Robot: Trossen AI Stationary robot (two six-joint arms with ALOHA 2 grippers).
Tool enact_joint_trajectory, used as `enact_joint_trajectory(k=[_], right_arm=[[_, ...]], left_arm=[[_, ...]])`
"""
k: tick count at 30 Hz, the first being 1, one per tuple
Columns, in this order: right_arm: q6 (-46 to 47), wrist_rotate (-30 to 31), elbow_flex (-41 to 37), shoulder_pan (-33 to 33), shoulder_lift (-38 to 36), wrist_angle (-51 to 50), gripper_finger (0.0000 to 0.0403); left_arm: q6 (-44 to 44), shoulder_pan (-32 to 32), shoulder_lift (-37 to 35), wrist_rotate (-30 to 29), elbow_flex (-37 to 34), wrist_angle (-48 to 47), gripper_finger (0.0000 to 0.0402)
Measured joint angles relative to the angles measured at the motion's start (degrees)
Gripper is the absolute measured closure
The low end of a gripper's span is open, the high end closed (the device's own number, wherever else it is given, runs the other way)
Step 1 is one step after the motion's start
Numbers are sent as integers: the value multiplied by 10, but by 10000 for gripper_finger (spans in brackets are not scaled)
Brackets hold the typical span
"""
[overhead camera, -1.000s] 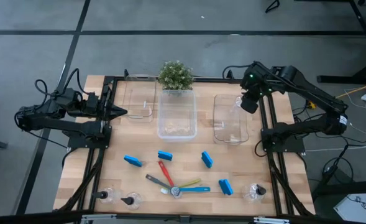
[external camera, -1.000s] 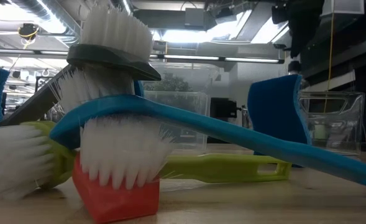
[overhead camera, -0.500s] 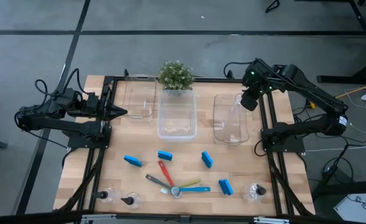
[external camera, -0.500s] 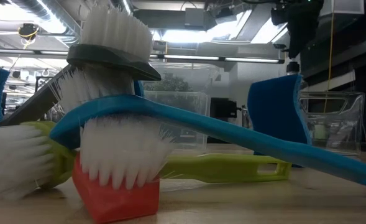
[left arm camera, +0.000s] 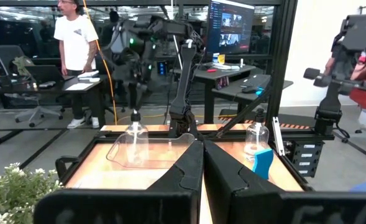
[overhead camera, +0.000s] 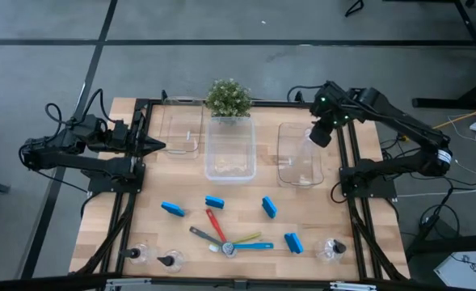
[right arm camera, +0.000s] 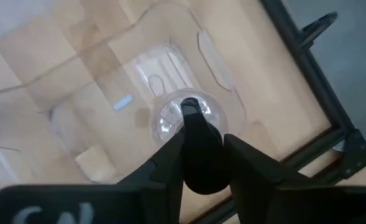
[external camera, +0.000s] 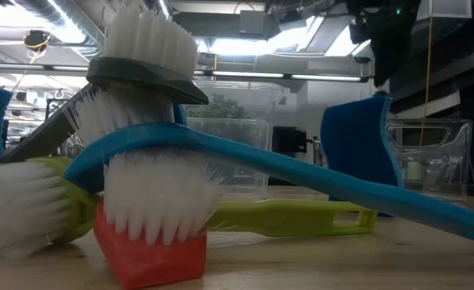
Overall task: Pick & Place Kitchen Sink Supplies
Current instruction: Put the transparent bottle into the right transparent bin
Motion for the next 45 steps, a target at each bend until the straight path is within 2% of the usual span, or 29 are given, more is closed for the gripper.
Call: enact_joint_trajectory(k=[5, 11, 20, 26, 31, 45], right_arm=[[-16, 0, -31, 0, 0, 25, 307], [-21, 47, -31, 0, -4, 27, 258], [-21, 50, -23, 0, -4, 12, 225], [-10, -7, 30, 0, -4, -49, 216], [26, -16, 65, 2, -6, -107, 215], [131, -42, 65, 76, -95, -130, 215]], left_arm=[[0, 0, 0, 0, 0, 0, 395], [0, 0, 0, 0, 0, 0, 395], [0, 0, 0, 0, 0, 0, 395], [0, 0, 0, 0, 0, 0, 395], [0, 0, 0, 0, 0, 0, 395], [0, 0, 0, 0, 0, 0, 395]])
